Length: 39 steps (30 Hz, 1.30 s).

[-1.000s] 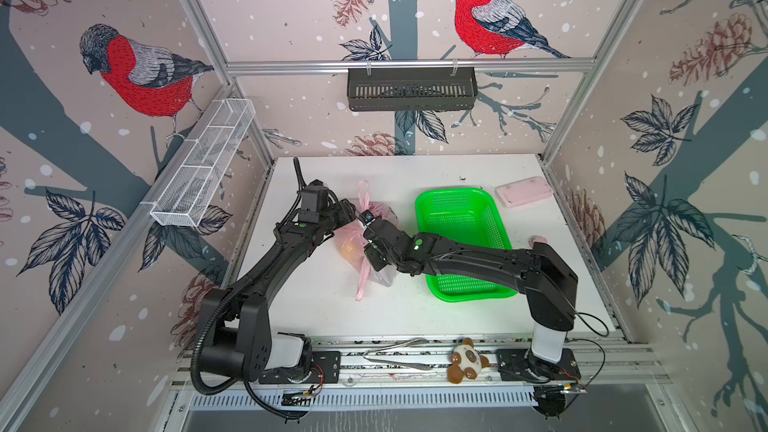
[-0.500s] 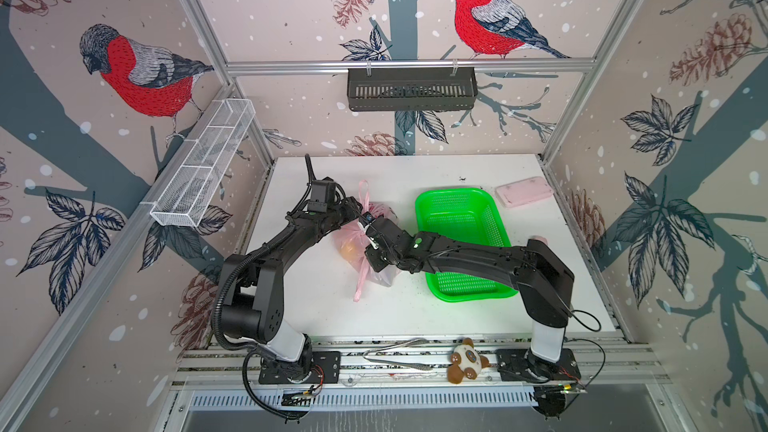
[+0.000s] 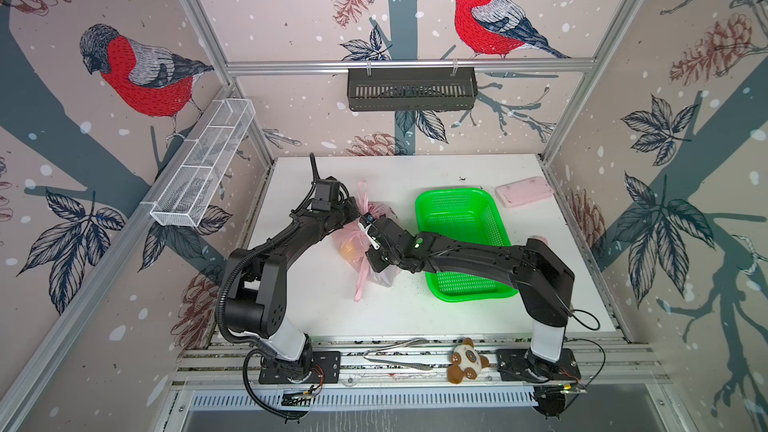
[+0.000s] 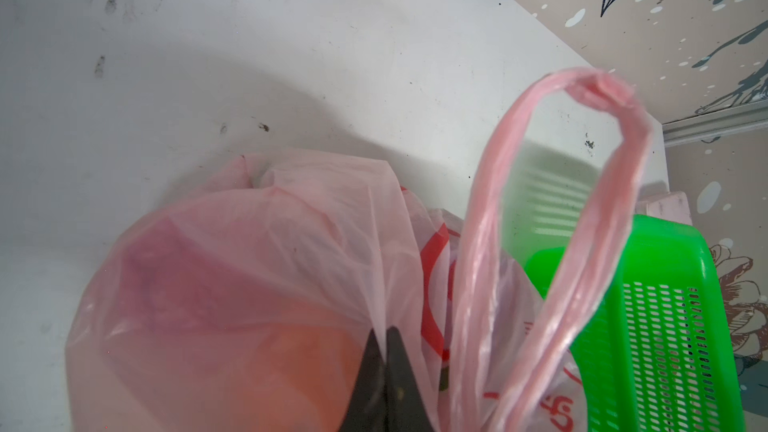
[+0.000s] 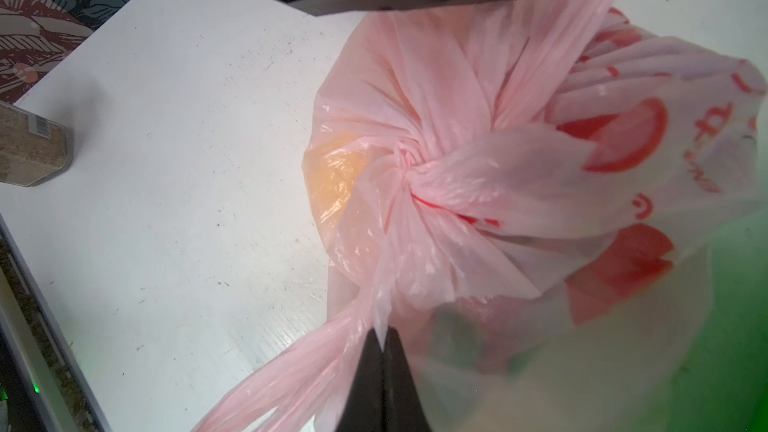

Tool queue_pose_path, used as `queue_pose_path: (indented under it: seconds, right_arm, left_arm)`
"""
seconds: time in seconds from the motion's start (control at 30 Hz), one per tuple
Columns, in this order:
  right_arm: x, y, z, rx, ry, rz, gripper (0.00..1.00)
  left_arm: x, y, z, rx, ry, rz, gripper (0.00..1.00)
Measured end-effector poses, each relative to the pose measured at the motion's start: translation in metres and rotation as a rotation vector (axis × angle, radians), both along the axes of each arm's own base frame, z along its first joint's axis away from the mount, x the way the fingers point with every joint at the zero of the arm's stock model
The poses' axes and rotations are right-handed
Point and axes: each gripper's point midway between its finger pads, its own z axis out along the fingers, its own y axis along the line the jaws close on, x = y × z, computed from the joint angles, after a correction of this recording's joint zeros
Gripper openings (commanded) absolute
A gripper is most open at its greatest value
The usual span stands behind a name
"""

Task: Untie the knot of the plastic bag and take out the fruit

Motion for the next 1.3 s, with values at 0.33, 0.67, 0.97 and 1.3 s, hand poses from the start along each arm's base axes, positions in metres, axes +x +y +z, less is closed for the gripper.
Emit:
queue_pose_path:
  seconds: [0.33,0.67,0.97,1.3]
  right_arm:
    - [0.018,-0.05,0.014,0.011,-0.022,-0.101,0.02]
    - [0.048,-0.107,0.025,0.02,-0.066,-0.258,0.02]
    - [0.056,-0.114,0.043,0.014,-0.132,-0.311,0.22]
    - [0.015,-0.071,0.08,-0.015,-0.271,-0.203,0.57]
  left_arm:
    - [-0.011,0.055,0.009,0.013,-0.032,0.162,0.0]
    - [-0.036,0.121,0.002,-0.012,-0.029,0.367,0.0]
    - [-0.05,0.127,-0.007,-0.09,-0.023,0.41,0.0]
    - [-0.058,0.112,0.009,-0.198,-0.073,0.376,0.0]
